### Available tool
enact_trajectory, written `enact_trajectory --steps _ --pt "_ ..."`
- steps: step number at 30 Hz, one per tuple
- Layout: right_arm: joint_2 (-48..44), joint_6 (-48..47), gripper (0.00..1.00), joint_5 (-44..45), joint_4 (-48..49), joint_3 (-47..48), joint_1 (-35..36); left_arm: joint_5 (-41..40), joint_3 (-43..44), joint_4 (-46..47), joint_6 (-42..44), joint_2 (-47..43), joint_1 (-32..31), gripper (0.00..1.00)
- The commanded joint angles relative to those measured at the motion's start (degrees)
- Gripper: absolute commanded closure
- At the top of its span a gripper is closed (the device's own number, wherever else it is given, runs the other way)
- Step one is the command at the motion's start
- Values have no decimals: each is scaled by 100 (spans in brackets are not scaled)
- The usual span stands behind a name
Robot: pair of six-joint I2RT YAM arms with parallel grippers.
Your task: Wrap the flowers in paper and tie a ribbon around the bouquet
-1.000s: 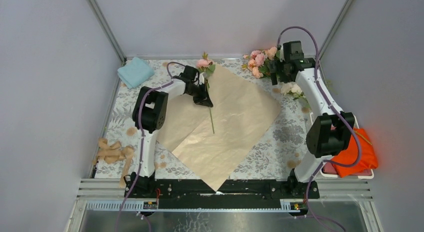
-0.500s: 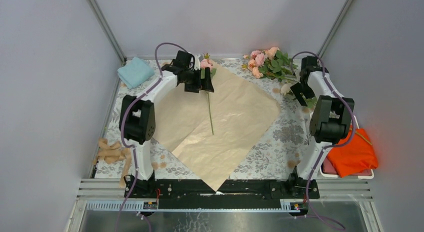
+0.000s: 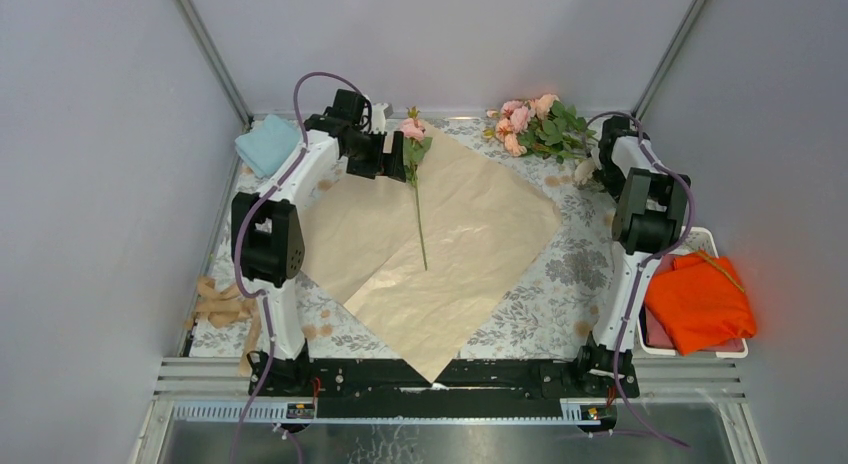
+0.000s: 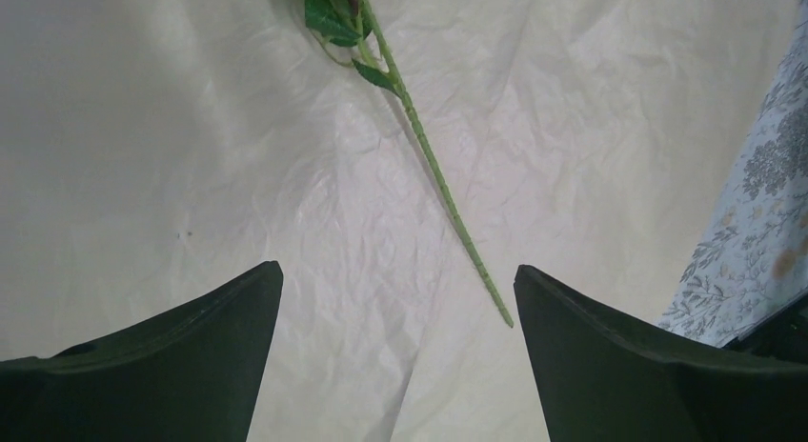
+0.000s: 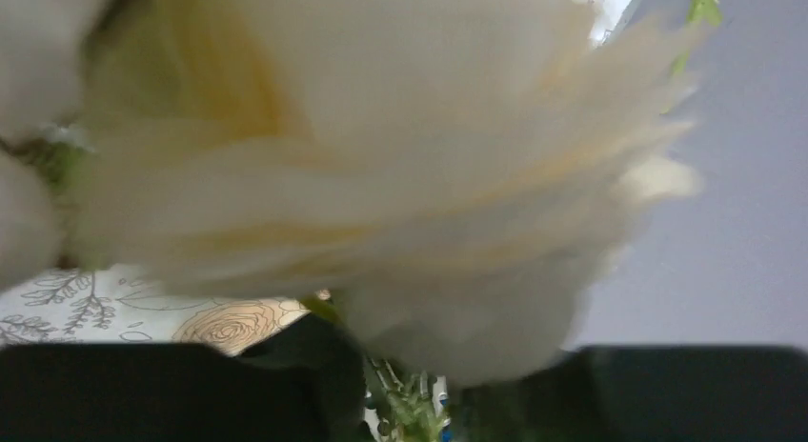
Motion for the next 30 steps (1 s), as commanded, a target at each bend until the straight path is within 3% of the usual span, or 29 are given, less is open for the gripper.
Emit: enact_trajectory --steps 1,9,16,18,21,23,25,27,30 --pt "-219 77 77 -109 -315 236 -26 -129 278 -313 183 -32 23 1" --pt "-1619 77 100 271 -334 -1 309 -167 263 -395 518 -561 108 1" --pt "-2960 91 100 1367 -77 -215 1183 -127 -634 -410 1194 -1534 376 1" --pt "-3287 433 100 1181 -90 -15 1510 -169 -890 -421 1382 -1849 489 1" --pt "-3692 1812 100 24 114 411 2081 -281 -1328 -420 1653 -2326 729 1" --pt "-3801 3448 100 -2060 386 508 2384 -411 -1721 -402 1875 -2703 870 1" --pt "-3849 4989 100 -3939 1714 -219 2703 -626 -2177 -304 2006 -2969 961 1" --pt "-3552 6059 100 -3984 2804 -745 3218 -795 -2570 -232 2114 -3174 1020 1" --pt "-2510 6850 100 -3542 2551 -240 3742 -846 -2913 -214 2202 -3372 1071 1"
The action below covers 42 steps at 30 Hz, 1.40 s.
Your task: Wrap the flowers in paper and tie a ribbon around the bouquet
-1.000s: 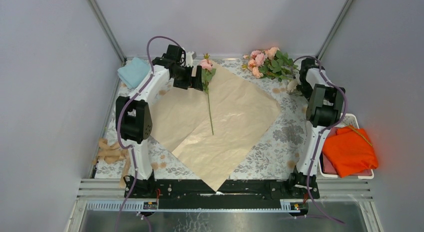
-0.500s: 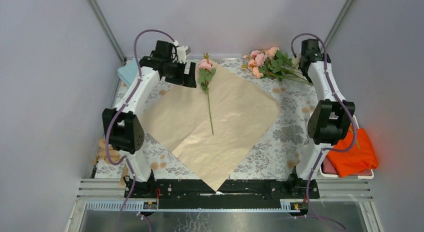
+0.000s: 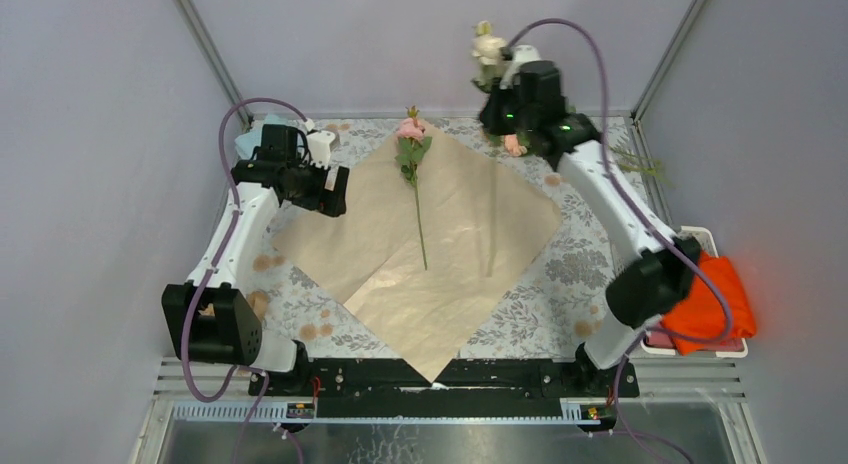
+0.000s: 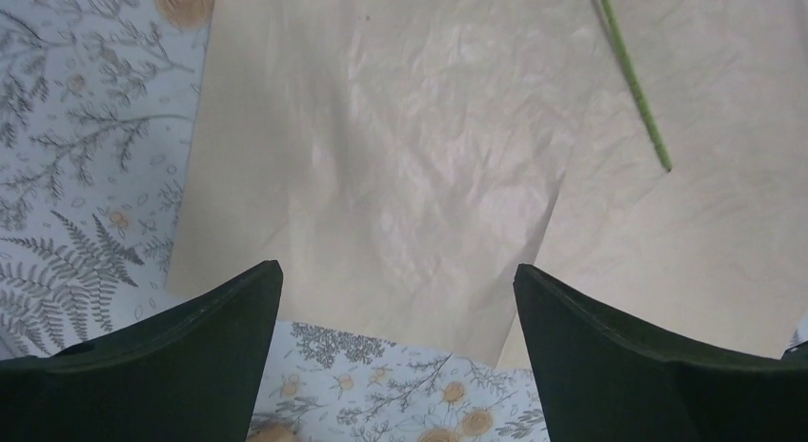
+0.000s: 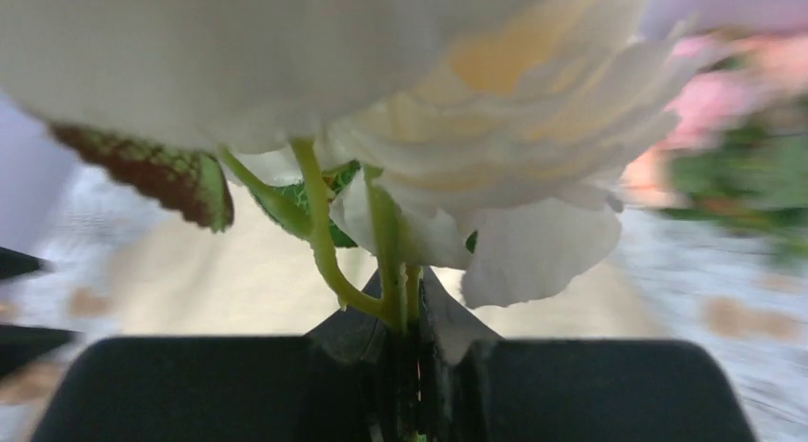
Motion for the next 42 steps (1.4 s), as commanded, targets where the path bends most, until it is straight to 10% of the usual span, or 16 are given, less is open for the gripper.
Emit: enact_trajectory --steps 1,9,11,14,17,26,32,42 --pt "1581 2344 100 -1044 607 427 666 -213 -458 96 420 -280 77 1" --pt "3789 2175 96 -203 -94 2239 1047 91 -661 257 372 -237 113 1" --pt "4128 2092 77 -173 55 2544 1044 176 -657 255 362 -173 114 1" --pt "4728 1308 24 -386 -501 3700 1035 129 -619 227 375 -77 114 1" --pt "4686 -318 1 443 -1665 4717 897 2 -572 185 423 -22 114 1" --pt "1823 -3424 16 851 -554 503 -1492 -268 -265 45 465 467 121 1" --pt "2984 -3738 39 -852 -1661 1968 -2762 -446 -98 26 470 931 127 1" --pt "4556 -4522 25 -1014 -1735 3132 -2824 -455 -122 -44 485 1483 145 1"
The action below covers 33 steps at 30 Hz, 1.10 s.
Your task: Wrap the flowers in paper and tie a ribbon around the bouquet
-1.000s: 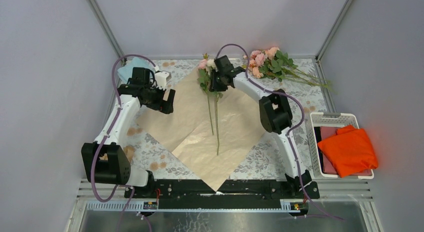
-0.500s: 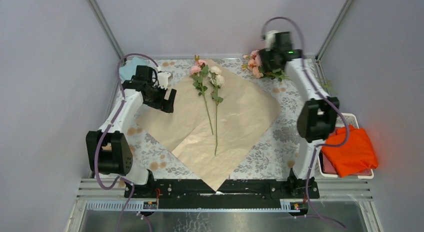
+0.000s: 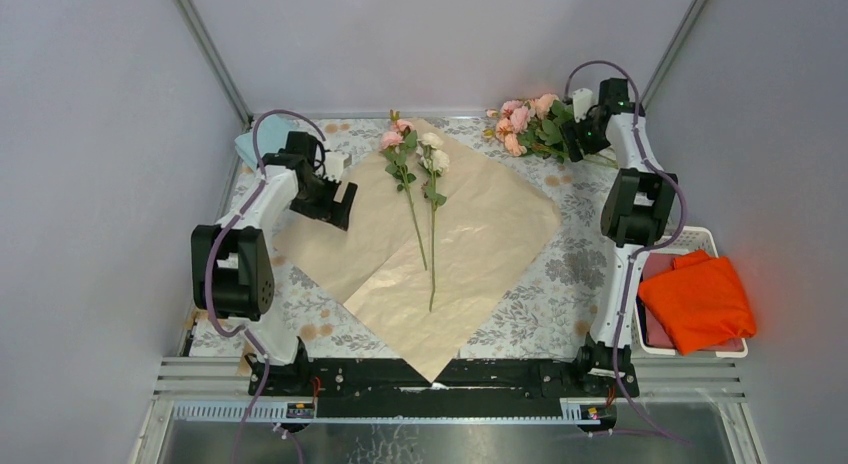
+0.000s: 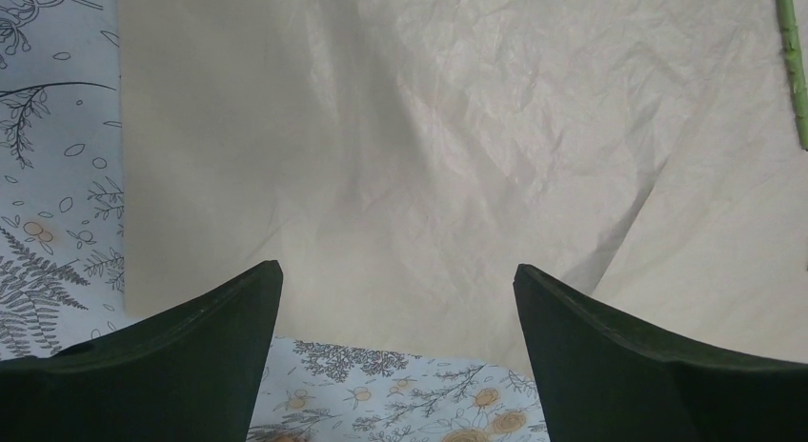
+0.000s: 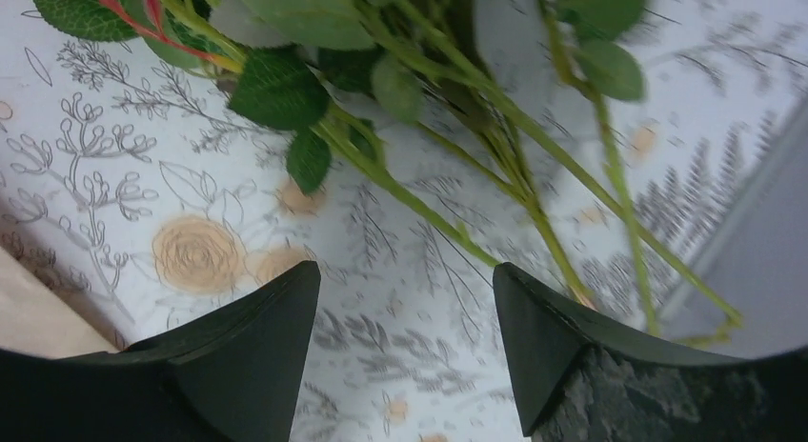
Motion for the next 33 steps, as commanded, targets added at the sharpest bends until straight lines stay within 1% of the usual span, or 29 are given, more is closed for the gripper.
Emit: enact_trajectory --steps 1,6,9,11,12,13,14,15,19,21,26,29,31,33 --pt "415 -254 26 -394 138 534 74 -92 73 -48 98 67 72 1" --pt "952 -140 28 -655 328 880 103 -88 94 -70 68 167 67 1" --pt "1111 -146 29 -623 339 874 147 -101 120 -105 53 218 66 1" --pt "1159 -212 33 -607 270 812 182 -127 128 -110 41 246 66 1" --pt "1175 -229 37 -633 157 785 199 -136 128 -117 45 258 66 1" --pt "1171 -226 45 -663 87 773 219 -139 136 -125 36 261 66 1" --pt "1152 -204 56 -669 -48 723 235 -139 149 -131 24 281 65 1" --pt "1121 -160 63 -675 -163 667 261 -134 166 -142 25 284 64 1" --pt "713 -21 90 -937 -506 171 321 -140 214 -154 6 273 66 1" --pt "336 44 100 -1101 -497 -149 338 -122 198 -154 5 238 66 1" --pt "-1038 584 100 -1098 -188 -734 424 -24 152 -145 31 66 62 1" --pt "-1966 1240 100 -1438 18 -967 533 61 118 -145 57 -89 69 1" --pt "-2634 2032 100 -1629 504 -1380 663 130 85 -152 93 -194 74 1" --pt "-3228 3024 100 -1626 1122 -1896 897 184 48 -154 110 -305 73 1"
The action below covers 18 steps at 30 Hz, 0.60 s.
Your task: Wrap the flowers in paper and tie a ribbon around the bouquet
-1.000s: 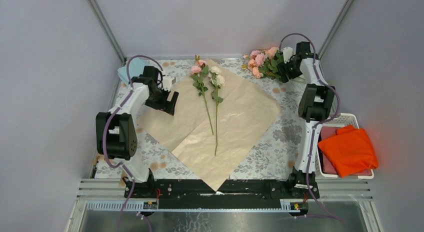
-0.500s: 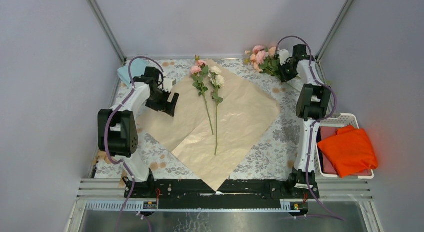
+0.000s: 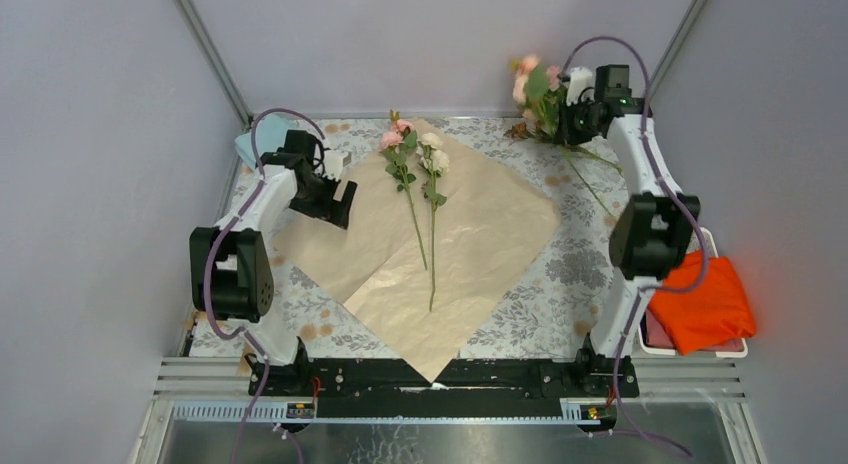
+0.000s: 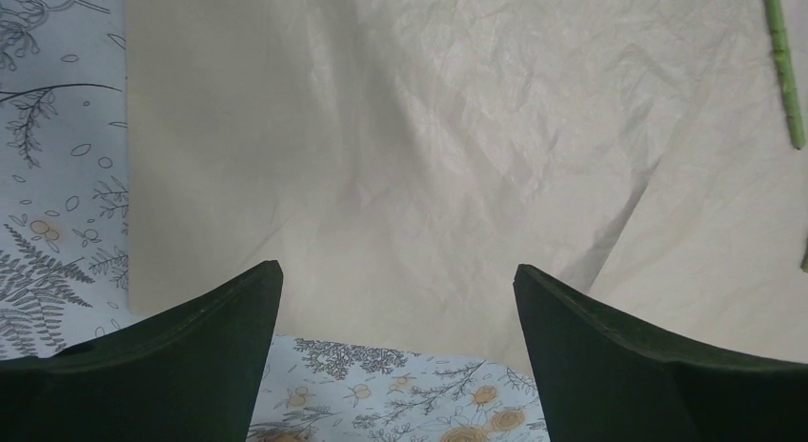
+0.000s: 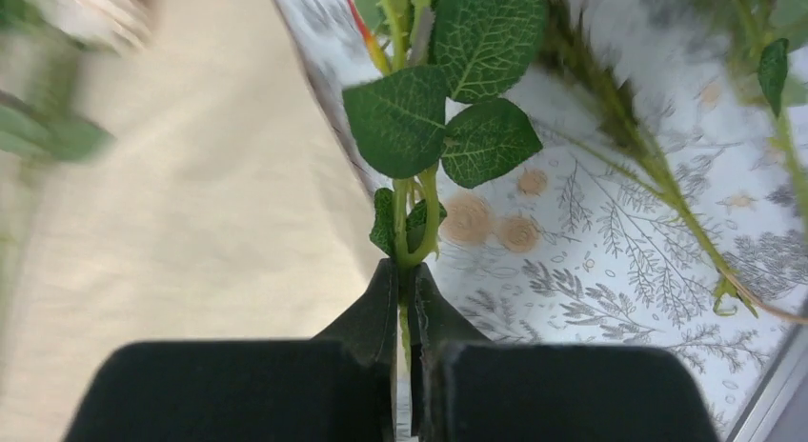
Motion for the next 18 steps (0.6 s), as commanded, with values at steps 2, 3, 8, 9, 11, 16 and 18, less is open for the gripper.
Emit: enact_trajectory --steps 2,3,8,9,11,16,18 --pt "-2209 2858 100 -461 1929 -1168 704 225 -33 -128 150 -466 70 1" --pt "-2425 3387 100 -377 2392 -1529 932 222 -58 -131 158 -520 70 1" --pt "-2766 5137 100 610 4255 -2534 2626 249 -181 -130 217 -928 79 1" --pt "-2657 5401 100 828 4437 -2554 2933 249 -221 -118 214 -1008 84 1" --pt "-2368 5995 100 1208 4828 -2640 3435 250 -332 -76 236 -1168 101 1" --pt "-1231 6419 100 1748 4994 -2307 4216 267 -531 -46 274 -1469 150 1" --pt "-755 6370 100 1803 4801 -2089 4301 316 -557 -44 291 -1546 166 1"
